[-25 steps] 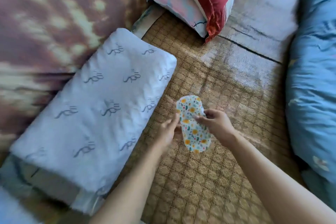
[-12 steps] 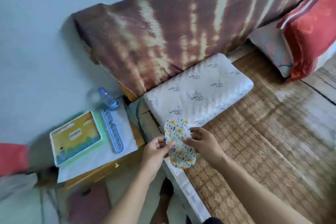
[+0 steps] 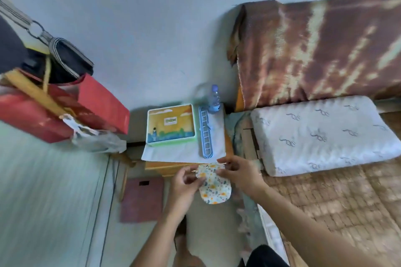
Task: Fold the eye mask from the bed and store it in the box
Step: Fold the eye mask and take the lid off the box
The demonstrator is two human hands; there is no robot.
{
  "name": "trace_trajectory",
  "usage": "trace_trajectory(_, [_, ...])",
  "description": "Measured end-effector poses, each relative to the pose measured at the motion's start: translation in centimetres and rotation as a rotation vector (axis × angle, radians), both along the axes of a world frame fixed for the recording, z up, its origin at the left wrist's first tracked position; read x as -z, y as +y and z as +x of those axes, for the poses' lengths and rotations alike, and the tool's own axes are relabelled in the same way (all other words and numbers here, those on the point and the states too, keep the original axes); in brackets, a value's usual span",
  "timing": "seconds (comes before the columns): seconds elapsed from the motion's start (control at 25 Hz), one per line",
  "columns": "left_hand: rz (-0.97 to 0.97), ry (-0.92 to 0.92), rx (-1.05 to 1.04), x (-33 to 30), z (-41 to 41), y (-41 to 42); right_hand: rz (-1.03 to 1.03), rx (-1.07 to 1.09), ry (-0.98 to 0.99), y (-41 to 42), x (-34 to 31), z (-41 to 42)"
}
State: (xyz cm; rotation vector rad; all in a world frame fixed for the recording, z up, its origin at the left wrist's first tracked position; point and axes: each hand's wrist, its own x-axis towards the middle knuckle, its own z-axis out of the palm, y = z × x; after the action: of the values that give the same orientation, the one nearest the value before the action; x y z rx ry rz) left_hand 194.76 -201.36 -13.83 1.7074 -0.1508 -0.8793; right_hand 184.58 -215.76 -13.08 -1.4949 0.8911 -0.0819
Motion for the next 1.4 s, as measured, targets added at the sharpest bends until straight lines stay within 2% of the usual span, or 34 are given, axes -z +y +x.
trace_trajectory(0.16, [0.079,-0.118,0.103,1.9,7.5,3.6,-0.085,-0.132,0.062,2.9,1.2,7.9])
trace_trajectory(0.32, [0.205,-0.311,0.263,4.1,15.7,4.8,-0.205,-0.238,0.148,4.7,3.0,15.0])
trace_trajectory(0.52, [0.234,-0.458,0.321,6.8,22.8,4.4,-0.318,-0.268,0.211,4.6,5.6,21.0])
trace_trajectory(0.6, [0.228,-0.341,0.333,8.0,24.6,3.8,-0.314,-0.258,0.209,3.9,6.7,22.5])
trace_trajectory(0.68, [0.21,-0.131,0.305,9.3,25.7,2.9,-0.22,-0.208,0.193,3.1,7.9,23.4])
trace_trajectory(0.88, [0.267,0.109,0.028,15.2,27.3,-0.2,0.321,0.028,0.244,1.2,13.9,25.3])
trace_trajectory(0.96, [0.286,0.183,-0.058,18.5,27.3,-1.1,0.408,0.147,0.298,1.2,17.3,25.7])
trace_trajectory(1.12, [0.357,0.292,-0.13,24.4,26.2,-2.0,0.439,0.35,0.402,1.7,24.4,25.9])
trace_trajectory(1.24, [0.341,0.381,-0.164,27.6,25.7,-1.5,0.478,0.438,0.47,2.1,28.7,26.1])
trace_trajectory(1.32, [0.339,0.369,-0.155,29.2,25.4,-1.0,0.453,0.386,0.529,2.6,30.4,26.3])
trace_trajectory(1.4, [0.338,0.354,-0.169,30.1,24.9,-0.6,0.285,0.253,0.607,2.8,31.3,26.4])
